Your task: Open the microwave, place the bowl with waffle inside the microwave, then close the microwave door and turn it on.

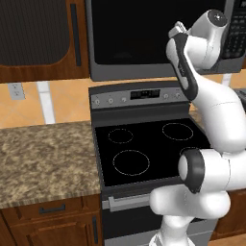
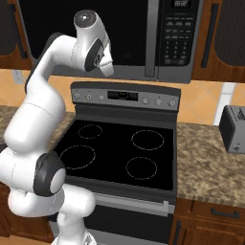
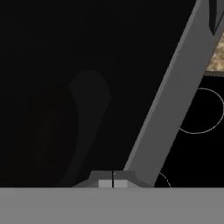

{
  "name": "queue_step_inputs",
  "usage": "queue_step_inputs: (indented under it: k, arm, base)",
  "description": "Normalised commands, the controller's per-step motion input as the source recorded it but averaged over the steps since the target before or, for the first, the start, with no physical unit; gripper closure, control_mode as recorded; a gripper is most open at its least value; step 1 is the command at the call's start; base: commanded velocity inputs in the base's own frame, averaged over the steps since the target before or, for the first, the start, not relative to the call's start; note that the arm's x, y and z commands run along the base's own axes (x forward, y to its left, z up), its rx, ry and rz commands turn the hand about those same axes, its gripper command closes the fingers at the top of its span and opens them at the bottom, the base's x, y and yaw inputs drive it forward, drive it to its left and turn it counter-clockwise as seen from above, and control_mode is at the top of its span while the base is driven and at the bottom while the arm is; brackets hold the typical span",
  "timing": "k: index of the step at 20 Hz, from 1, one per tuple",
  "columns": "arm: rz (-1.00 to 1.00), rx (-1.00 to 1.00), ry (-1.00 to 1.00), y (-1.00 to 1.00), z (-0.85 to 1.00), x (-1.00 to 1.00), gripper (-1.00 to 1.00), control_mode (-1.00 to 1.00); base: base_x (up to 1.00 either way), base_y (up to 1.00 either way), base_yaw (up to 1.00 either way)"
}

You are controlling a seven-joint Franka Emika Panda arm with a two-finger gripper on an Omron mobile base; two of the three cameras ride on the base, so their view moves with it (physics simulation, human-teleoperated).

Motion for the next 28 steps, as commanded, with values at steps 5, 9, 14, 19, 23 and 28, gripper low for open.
queue_step_inputs:
  k: [5, 9, 14, 19, 23, 28]
  arm:
    - [0.09, -0.02, 0.25, 0.08, -0.11, 1.0, 1.0, -1.0]
    - [0.04, -0.32, -0.28, 0.57, -0.91, 0.4, 1.0, -1.0]
    - [0.0, -0.24, -0.44, 0.42, -0.6, -0.3, 1.0, -1.0]
    - [0.07, 0.04, -0.32, -0.27, 0.5, -1.0, 1.0, -1.0]
    - [0.08, 0.15, -0.13, -0.7, 0.9, -1.0, 1.0, -1.0]
    - [0.07, 0.28, -0.17, -0.91, 0.58, -1.0, 1.0, -1.0]
  base:
    - [0.0, 0.0, 0.0]
    - [0.0, 0.0, 0.0]
    - [0.0, 0.0, 0.0]
    - [0.0, 0.0, 0.0]
    - [0.0, 0.0, 0.0]
    - [0.0, 0.0, 0.0]
